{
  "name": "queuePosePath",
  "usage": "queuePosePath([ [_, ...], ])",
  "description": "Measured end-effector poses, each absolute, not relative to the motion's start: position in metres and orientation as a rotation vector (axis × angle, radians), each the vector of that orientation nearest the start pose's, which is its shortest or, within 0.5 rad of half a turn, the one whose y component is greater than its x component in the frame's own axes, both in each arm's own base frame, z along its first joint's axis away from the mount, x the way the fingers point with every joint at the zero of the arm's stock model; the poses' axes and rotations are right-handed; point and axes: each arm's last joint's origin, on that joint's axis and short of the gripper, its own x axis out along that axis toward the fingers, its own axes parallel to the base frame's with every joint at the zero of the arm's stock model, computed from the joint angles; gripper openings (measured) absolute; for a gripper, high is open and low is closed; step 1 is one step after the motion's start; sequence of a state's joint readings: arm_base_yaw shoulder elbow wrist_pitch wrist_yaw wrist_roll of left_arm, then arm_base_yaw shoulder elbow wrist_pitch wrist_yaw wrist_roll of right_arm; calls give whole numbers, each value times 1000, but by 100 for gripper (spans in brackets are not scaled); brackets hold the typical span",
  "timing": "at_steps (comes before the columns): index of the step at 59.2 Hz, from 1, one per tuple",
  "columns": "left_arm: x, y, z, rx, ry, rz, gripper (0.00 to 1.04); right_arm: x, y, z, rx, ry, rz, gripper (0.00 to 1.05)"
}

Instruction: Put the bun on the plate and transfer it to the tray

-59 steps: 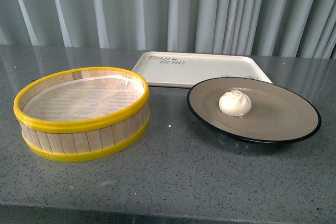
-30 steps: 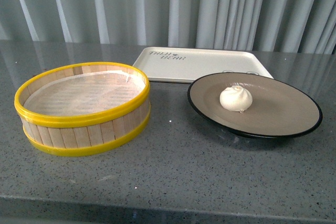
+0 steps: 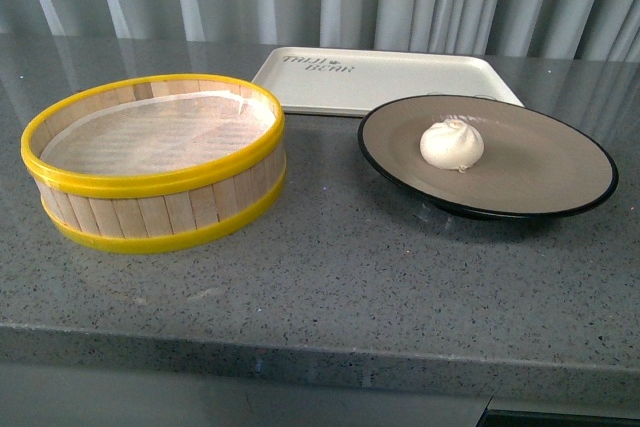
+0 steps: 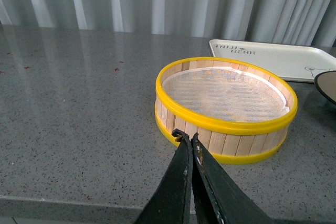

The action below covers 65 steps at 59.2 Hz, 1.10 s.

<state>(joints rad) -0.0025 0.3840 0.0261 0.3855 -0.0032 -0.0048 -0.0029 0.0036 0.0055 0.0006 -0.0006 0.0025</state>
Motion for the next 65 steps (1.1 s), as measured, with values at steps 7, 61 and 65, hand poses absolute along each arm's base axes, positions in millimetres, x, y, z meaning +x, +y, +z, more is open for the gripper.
queuePosePath([
  [7, 119, 0, 176, -5, -29, 1, 4, 98, 0, 165, 2, -3, -2, 96],
  [61, 96, 0, 172, -5, -23, -1, 9, 98, 0, 165, 2, -2, -2, 96],
  [65, 96, 0, 172, -5, -23, 0, 20, 98, 0, 165, 2, -2, -2, 96],
])
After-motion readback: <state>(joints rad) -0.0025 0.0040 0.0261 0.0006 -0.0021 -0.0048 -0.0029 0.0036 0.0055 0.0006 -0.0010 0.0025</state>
